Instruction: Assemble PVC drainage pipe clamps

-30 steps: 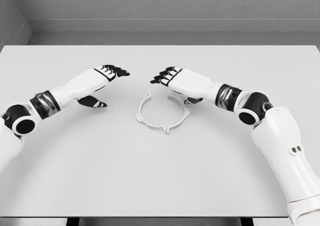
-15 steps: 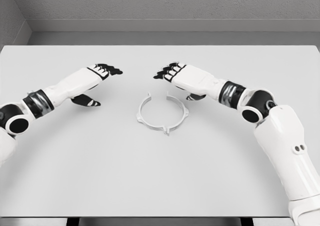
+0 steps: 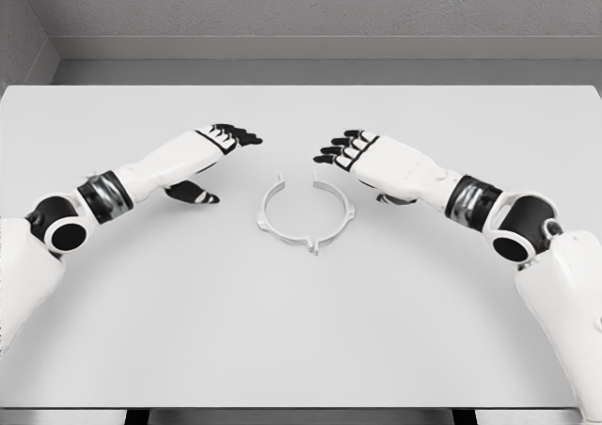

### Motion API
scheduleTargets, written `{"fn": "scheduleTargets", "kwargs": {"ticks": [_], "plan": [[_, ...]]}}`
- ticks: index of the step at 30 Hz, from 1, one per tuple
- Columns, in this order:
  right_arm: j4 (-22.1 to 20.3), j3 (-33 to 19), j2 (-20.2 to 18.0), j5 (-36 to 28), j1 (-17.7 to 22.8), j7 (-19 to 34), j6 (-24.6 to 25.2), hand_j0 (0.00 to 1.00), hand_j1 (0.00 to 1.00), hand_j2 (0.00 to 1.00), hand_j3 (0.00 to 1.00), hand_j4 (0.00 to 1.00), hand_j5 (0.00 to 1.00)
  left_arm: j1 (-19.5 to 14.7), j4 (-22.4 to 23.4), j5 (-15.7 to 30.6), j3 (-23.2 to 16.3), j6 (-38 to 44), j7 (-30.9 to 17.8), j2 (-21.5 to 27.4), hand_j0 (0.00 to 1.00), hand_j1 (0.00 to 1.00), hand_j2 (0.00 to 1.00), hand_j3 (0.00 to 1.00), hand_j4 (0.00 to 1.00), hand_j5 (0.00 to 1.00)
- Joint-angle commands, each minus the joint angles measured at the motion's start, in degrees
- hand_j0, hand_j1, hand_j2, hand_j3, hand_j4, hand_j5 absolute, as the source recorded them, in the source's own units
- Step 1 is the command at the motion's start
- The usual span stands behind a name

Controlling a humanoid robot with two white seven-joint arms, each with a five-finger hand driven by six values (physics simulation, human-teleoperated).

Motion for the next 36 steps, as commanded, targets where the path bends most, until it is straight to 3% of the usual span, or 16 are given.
{"fn": "scheduleTargets", "kwargs": {"ticks": [1,3,5,7,14,16,21,36], "plan": [[-1.12,-0.10,-1.14,-0.41,0.00,-0.08,0.12,1.00,1.00,1.00,1.00,1.00,1.00,0.00,0.11,0.29,-0.43,0.06,0.03,-0.70,1.00,1.00,1.00,1.00,1.00,1.00],[-2.00,-4.13,-1.23,-0.50,1.67,0.01,0.12,1.00,1.00,1.00,1.00,1.00,1.00,0.00,0.99,0.20,-0.70,0.06,0.03,-1.05,1.00,1.00,1.00,1.00,1.00,1.00],[-7.27,-10.46,-1.40,-0.50,4.92,0.36,0.12,1.00,1.00,1.00,1.00,1.00,1.00,0.00,1.34,0.20,-0.78,0.06,0.03,-1.75,1.00,1.00,1.00,1.00,1.00,1.00],[-9.47,-14.59,-2.02,-0.50,6.42,0.36,0.12,1.00,1.00,1.00,1.00,1.00,1.00,0.00,1.43,0.03,-0.87,0.06,0.03,-2.19,1.00,1.00,1.00,1.00,1.00,1.00],[-11.23,-24.52,-4.13,-4.63,13.27,0.28,0.12,1.00,1.00,1.00,1.00,1.00,1.00,-0.35,1.43,-0.15,-1.14,0.06,-0.06,-2.98,1.00,1.00,1.00,1.00,1.00,1.00],[-10.97,-26.90,-5.27,-4.63,13.45,0.28,0.12,1.00,1.00,1.00,1.00,1.00,1.00,-0.35,1.43,-0.15,-1.22,0.06,-0.14,-3.33,1.00,1.00,1.00,1.00,1.00,1.00],[-10.62,-28.84,-9.76,-4.98,14.94,0.01,0.12,1.00,1.00,1.00,1.00,1.00,1.00,-0.70,1.52,-0.33,-1.84,0.06,-0.14,-4.39,1.00,1.00,1.00,1.00,1.00,1.00],[-10.35,-28.84,-9.32,-4.98,15.47,0.19,0.12,1.00,1.00,1.00,1.00,1.00,1.00,-0.97,1.61,-0.33,-2.45,0.06,-0.23,-5.62,1.00,1.00,1.00,1.00,1.00,1.00]]}}
